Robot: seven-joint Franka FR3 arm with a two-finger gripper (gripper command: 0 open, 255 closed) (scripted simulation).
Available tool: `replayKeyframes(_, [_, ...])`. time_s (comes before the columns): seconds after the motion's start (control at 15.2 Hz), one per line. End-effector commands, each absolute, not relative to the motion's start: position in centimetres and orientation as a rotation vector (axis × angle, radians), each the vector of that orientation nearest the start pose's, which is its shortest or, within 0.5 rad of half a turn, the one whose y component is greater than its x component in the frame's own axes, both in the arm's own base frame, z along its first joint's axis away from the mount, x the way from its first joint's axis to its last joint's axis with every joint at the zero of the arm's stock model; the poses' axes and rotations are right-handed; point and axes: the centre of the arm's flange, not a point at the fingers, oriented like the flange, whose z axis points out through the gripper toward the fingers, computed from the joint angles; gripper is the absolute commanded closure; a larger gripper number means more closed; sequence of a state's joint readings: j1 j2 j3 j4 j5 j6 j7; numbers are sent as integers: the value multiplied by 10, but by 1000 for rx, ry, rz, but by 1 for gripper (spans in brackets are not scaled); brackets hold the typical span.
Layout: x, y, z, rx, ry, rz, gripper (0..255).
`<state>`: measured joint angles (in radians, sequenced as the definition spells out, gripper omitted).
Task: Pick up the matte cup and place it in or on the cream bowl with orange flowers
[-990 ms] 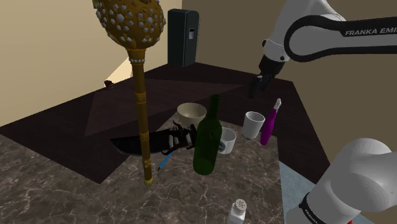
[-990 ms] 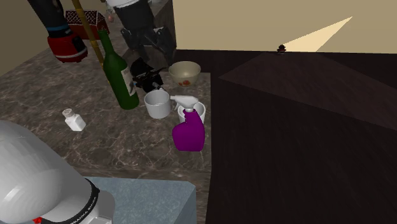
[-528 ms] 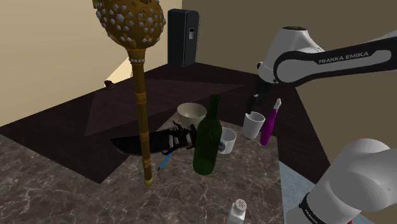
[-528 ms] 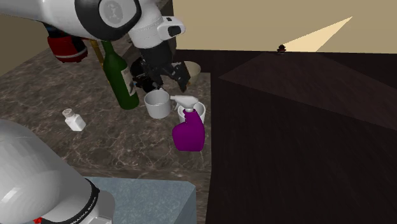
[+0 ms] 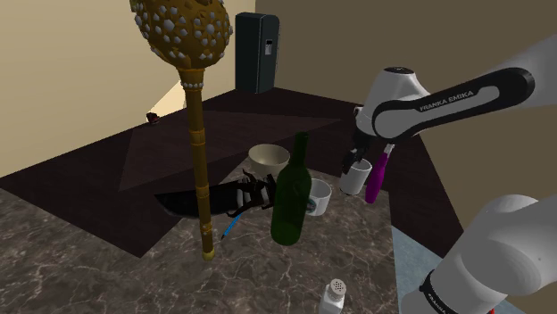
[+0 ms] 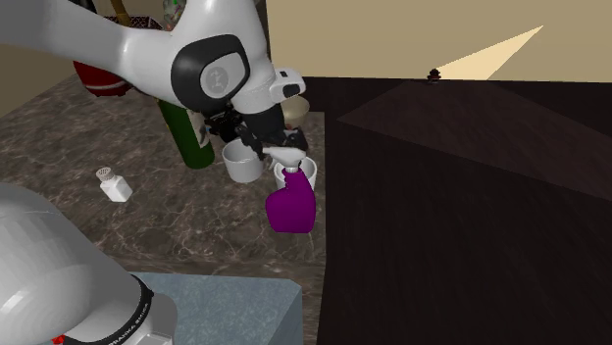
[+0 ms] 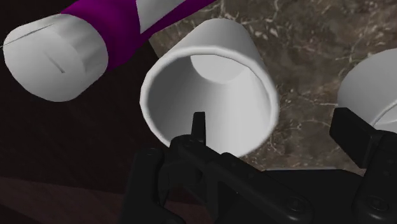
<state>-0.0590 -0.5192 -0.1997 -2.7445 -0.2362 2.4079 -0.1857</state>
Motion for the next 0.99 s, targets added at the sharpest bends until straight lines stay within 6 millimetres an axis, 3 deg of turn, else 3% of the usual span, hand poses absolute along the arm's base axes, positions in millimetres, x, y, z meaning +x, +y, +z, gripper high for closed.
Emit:
replayKeyframes(0.0, [366,-95,377,-3237,-172,-263,0])
replayKeyframes(0.2, [369,-96,358,-3237,-172,-263,0])
replayKeyframes(0.73, [369,-96,358,-3237,-172,-263,0])
replayKeyframes(0.79, [369,-96,358,-3237,-172,-263,255])
replayKeyframes(0.92, [369,-96,358,-3237,-172,-263,255])
